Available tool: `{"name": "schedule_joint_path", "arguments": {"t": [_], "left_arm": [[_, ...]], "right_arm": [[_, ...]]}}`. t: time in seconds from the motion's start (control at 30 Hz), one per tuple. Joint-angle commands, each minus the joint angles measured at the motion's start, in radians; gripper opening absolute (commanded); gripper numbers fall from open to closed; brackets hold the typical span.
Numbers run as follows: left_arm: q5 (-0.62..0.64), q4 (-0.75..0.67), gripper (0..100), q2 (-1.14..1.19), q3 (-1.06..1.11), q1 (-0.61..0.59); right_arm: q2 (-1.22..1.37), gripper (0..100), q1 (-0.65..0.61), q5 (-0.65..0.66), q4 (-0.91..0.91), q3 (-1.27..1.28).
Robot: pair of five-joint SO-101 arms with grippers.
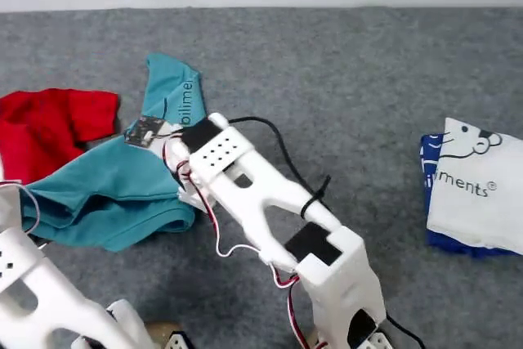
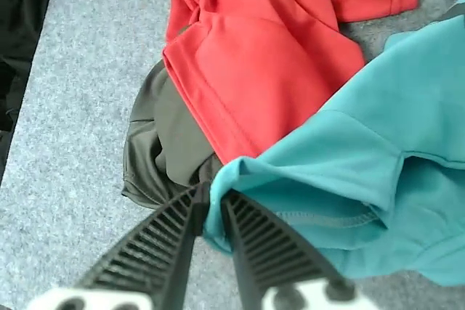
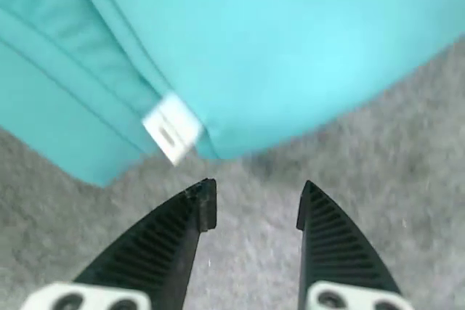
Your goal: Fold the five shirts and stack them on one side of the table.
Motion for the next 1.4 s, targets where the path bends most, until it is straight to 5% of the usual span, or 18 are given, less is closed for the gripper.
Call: {"name": "schedule_joint_path", "arguments": {"t": [0.0, 0.53, 0.73, 0.97, 1.37], "left_arm": [[-0.005, -0.023, 1, -0.031, -0.005, -0.008], [-0.005, -0.023, 1, -0.032, -0.005, -0.008], [-0.005, -0.02, 1, -0.032, -0.005, -0.005], [-0.005, -0.017, 1, -0.035, -0.015, 0.005], [0.091, 0.064, 1, -0.028, -0.213, 0.414]], "right_arm": [[0.013, 19.1, -0.036, -0.009, -0.004, -0.08], [0.223, 18.0, 0.021, -0.057, -0.122, -0.166], [0.202, 0.7, 0.035, -0.048, -0.13, -0.166], [0.084, 1.0, 0.128, 0.072, -0.11, -0.166], [-0.302, 1.0, 0.341, 0.344, -0.039, -0.166]]}}
